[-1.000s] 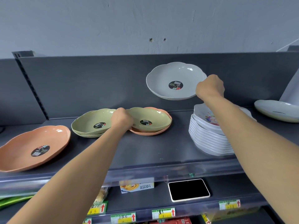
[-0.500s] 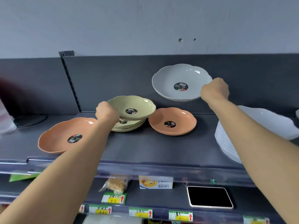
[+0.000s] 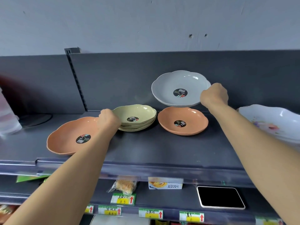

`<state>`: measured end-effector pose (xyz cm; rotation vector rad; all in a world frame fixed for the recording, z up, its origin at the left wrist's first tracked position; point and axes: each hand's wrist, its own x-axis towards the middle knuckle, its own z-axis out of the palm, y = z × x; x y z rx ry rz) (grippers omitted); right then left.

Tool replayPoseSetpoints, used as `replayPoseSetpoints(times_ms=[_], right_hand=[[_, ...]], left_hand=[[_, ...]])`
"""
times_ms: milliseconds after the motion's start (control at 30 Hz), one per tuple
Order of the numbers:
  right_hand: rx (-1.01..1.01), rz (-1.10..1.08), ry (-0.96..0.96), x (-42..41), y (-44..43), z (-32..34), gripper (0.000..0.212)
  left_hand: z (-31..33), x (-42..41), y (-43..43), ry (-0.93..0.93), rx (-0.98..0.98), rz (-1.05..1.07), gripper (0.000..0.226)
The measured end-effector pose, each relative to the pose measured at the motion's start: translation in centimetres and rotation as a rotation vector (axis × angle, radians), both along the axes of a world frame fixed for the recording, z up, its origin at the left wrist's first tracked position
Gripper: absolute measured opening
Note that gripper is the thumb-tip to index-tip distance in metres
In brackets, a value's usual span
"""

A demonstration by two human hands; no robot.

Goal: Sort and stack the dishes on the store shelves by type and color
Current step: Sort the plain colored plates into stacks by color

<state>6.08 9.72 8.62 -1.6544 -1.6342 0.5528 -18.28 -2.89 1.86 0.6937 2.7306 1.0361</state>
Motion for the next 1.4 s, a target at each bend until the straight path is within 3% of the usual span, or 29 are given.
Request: replayPoseSetpoints(times_ms=[67,167,367,500,633,800,1133,1300,1400], right_hand=[[-0.006,-0.01,-0.009,-0.3,0.3,-0.4,0.028],[0.009,-0.029,-0.017,-0.1,0.4,-0.8,0.028],[0.046,-0.106,0.014,3.0,1.0,0.5,0.029],[0.1,-0.196,0.044,8.5,2.0,2.2,0.029],[0.139,-0.3,0.073,15.6,3.6,3.4,0.027],[0.114,-0.437,0.061,24.6,5.7,3.4,0.03],[-0.06,-0.572,0.039,37.1,8.4,-0.9,0.033],[-0.213,-0.47,-0.047,40.6,8.6,-3.9,0.02],[-0.294,-0.424,-0.045,41.8,8.5,-5.4,0.014]], left_hand=[[0.4,0.4,0.2,0.064,0.0,0.021,0.029],[1.7,2.2,1.3,0.194,0.048,-0.118,0.01],[3.8,8.3,4.5,0.243,0.146,-0.463,0.011],[5.2,13.4,6.9,0.24,0.206,-0.596,0.02],[6.7,19.1,9.7,0.255,0.272,-0.724,0.011],[8.5,27.8,13.1,0.225,0.385,-0.891,0.017],[9.6,39.7,17.8,0.282,0.281,-1.123,0.017],[9.4,41.8,18.7,0.302,0.128,-1.209,0.005],[9.3,42.7,19.0,0.316,0.097,-1.238,0.01]])
